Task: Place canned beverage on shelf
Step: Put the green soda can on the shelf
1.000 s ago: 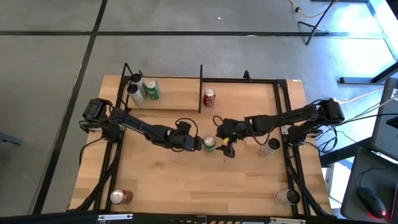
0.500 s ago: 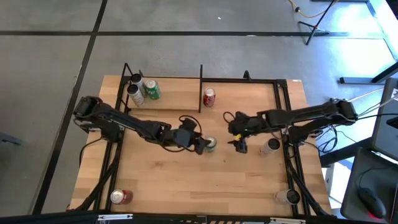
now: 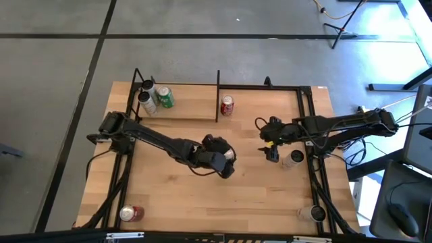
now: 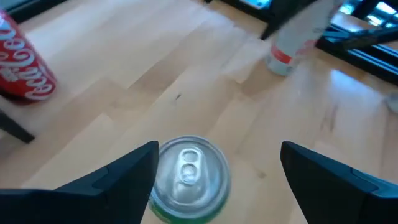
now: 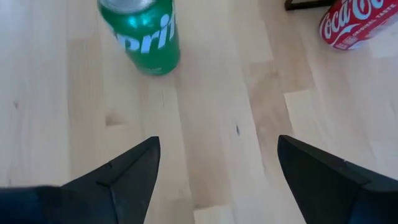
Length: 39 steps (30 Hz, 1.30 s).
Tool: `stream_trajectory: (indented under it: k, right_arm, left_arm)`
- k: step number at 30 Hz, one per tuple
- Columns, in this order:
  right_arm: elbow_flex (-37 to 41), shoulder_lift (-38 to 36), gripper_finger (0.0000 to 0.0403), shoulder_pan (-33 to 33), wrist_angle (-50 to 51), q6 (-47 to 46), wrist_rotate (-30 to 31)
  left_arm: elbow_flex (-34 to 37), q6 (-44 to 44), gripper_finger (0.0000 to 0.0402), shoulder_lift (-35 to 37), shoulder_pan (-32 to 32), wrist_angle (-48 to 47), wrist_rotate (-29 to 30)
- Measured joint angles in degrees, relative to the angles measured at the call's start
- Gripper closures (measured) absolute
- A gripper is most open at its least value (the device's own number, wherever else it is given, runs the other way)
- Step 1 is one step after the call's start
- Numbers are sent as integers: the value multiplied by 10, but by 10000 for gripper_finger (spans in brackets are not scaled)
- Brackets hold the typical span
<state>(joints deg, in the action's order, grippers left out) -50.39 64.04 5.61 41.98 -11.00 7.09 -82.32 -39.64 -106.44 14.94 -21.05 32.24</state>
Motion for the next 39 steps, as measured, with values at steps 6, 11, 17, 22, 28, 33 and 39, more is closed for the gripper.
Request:
stream_trajectory:
  k: [6,11,17,22,28,33,39]
  right_arm:
    - [31,-7,88,0,-4,-31,-1]
    - [44,-9,88,0,-3,-44,-4]
    - [44,-9,88,1,-21,-44,-6]
    - [44,-9,88,1,-25,-44,-12]
    - [44,-9,88,1,-30,-44,-17]
    - [44,-8,88,1,-33,-44,-17]
    - [43,-8,88,0,-53,-42,-17]
  left_arm:
    - [0,-23,69,-24,-7,2,2]
    - [0,-23,69,-36,-10,7,-3]
    - [-3,-33,69,-45,-17,4,-6]
    - [-1,-33,69,-33,-25,-4,-17]
    - [1,-20,69,10,-28,-12,-28]
    - [0,-31,69,28,-36,-51,-29]
    - [0,-50,69,2,-58,-57,-87]
